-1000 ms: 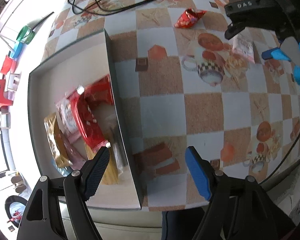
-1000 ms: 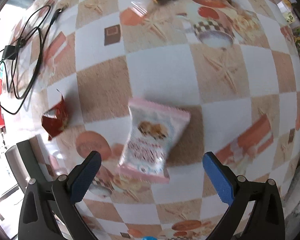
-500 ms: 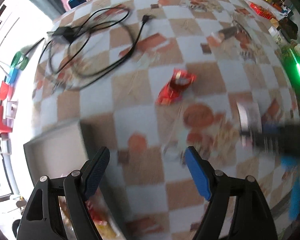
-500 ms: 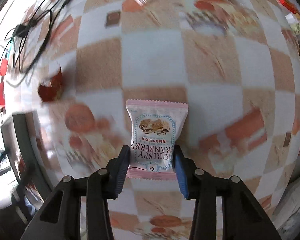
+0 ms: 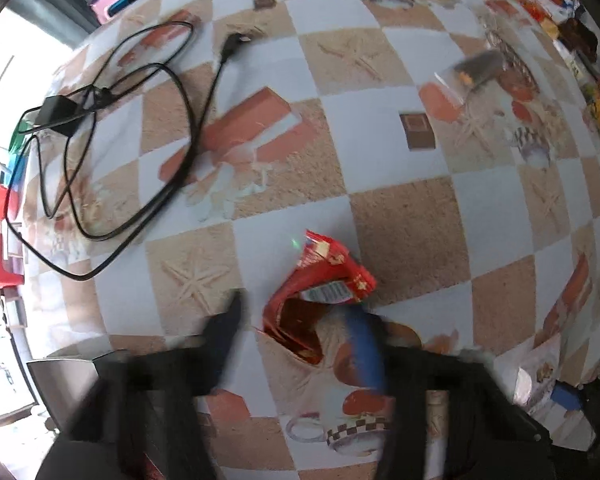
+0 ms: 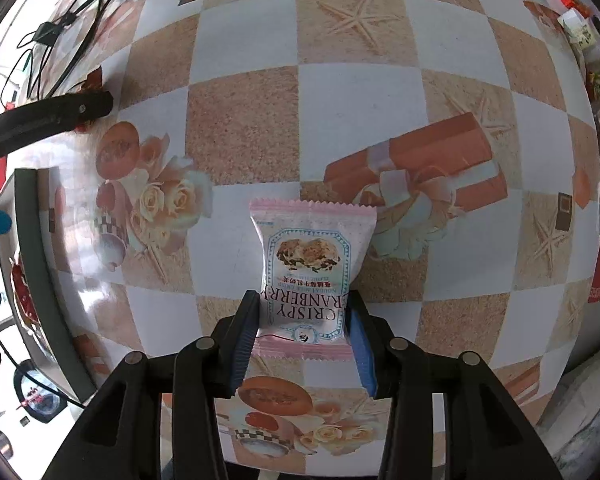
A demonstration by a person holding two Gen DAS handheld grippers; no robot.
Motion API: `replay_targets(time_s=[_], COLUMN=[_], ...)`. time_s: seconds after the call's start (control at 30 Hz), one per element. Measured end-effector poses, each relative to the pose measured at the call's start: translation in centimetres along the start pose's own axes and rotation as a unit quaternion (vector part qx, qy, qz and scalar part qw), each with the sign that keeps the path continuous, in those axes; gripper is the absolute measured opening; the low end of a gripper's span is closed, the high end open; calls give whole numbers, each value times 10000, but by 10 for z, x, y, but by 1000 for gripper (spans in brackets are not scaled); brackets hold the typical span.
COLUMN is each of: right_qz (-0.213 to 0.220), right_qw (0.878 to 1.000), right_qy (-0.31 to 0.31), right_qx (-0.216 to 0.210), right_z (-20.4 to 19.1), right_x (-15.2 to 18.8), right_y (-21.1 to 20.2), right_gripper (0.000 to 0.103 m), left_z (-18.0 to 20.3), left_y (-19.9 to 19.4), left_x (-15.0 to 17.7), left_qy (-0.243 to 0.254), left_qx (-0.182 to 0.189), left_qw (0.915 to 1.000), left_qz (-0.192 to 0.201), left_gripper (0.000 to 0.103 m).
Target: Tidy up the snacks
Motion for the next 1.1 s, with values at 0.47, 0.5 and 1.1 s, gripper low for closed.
replay_targets(time_s=[0.47, 0.5, 1.1], right_qz=[-51, -66, -207], right_qw=[9991, 9990, 9995], right_qy=[-321, -344, 102], right_qx=[269, 295, 221], right_z=[-18, -18, -2], right_x=[10, 14, 43], right_y=[16, 18, 23], right_gripper=[45, 45, 77], left_z=[23, 23, -30], left_y=[9, 11, 13], left_x=[141, 156, 210], left_qy=[-345, -389, -562], left_qx=[547, 594, 673], left_qw=[9971, 9964, 9948], left_qz=[-397, -456, -521], left_gripper=[30, 30, 73])
Point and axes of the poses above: each gripper's, at about its wrist camera, not at the fingertips, and y roughly the way its jaws point, z to its right, x to its underside, the point moved 7 cm from there along y, roughly the way its jaws point, and after that the axes turned 8 degrees about -z, right-handed, at the moved point
